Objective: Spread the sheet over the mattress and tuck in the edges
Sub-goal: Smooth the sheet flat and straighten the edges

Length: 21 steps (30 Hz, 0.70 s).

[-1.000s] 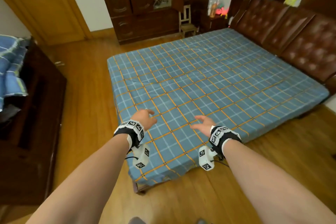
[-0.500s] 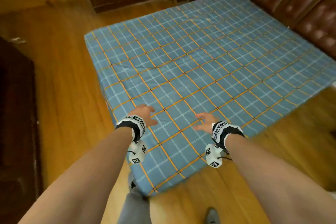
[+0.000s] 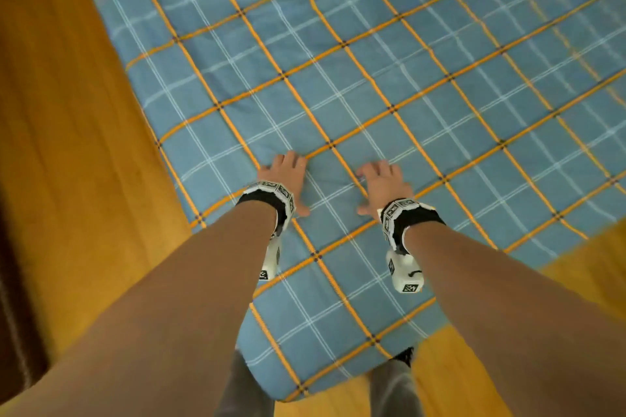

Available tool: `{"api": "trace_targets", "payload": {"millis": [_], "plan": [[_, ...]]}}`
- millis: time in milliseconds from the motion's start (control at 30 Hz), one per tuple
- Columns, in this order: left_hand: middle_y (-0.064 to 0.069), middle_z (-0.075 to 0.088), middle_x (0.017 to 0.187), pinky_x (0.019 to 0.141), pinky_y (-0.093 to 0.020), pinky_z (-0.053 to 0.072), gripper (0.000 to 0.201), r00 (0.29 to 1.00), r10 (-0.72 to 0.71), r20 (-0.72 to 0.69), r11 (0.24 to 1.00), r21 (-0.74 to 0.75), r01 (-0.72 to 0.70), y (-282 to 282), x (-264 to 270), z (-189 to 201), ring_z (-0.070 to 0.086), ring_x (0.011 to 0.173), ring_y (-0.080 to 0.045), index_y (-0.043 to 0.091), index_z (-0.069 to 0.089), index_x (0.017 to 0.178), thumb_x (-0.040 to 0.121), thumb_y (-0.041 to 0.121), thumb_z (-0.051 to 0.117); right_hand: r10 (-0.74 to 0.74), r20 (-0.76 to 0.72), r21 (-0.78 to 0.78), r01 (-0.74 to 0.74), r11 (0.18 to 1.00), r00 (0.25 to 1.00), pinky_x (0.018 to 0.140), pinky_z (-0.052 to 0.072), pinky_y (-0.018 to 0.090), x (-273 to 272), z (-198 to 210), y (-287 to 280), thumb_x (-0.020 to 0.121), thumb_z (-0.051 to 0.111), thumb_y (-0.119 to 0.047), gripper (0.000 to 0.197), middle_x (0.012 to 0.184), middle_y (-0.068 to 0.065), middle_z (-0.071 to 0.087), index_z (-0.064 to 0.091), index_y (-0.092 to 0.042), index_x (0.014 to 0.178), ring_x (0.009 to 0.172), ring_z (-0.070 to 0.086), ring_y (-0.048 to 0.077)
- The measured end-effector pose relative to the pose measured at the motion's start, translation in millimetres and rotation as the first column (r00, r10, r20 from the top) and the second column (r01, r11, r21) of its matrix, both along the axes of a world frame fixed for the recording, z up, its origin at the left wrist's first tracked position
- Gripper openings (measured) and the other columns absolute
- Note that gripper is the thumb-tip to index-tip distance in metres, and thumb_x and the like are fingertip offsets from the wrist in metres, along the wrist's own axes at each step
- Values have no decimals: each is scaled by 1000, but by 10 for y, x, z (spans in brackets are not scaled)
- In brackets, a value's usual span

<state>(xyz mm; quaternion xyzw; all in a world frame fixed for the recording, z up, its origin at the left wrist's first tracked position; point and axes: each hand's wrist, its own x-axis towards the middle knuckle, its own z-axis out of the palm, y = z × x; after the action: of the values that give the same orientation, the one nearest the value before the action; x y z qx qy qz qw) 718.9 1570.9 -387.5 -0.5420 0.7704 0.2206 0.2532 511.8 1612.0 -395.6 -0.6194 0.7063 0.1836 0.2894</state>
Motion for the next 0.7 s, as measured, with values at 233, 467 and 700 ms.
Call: {"api": "trace_targets", "payload": {"millis": [233,467,700], "plan": [[-6,42,135,102,-46,34,37,990,-133,42,989,-61,135,95,-121,-204,33,128,-30,26,62,123,93,45,52,136,-28,53,-134,990,990,91,51,37,-85,-70,-74,86,66,-46,21,106,0,67,73,-29,96,103,63,24],[-4,47,126,91,-43,48,50,977,-211,-40,966,142,214,465,-26,-33,45,120,-27,20,58,123,84,49,65,229,6,137,-227,964,973,86,54,36,22,65,243,88,62,-38,23,107,2,68,72,-23,103,106,62,25],[-4,46,130,97,-39,42,82,970,-243,-15,962,121,243,1020,123,-27,44,122,-26,14,46,128,66,58,76,100,173,58,-112,992,980,84,46,30,-81,97,953,72,76,-50,42,108,-8,60,59,-30,105,106,55,15]]}}
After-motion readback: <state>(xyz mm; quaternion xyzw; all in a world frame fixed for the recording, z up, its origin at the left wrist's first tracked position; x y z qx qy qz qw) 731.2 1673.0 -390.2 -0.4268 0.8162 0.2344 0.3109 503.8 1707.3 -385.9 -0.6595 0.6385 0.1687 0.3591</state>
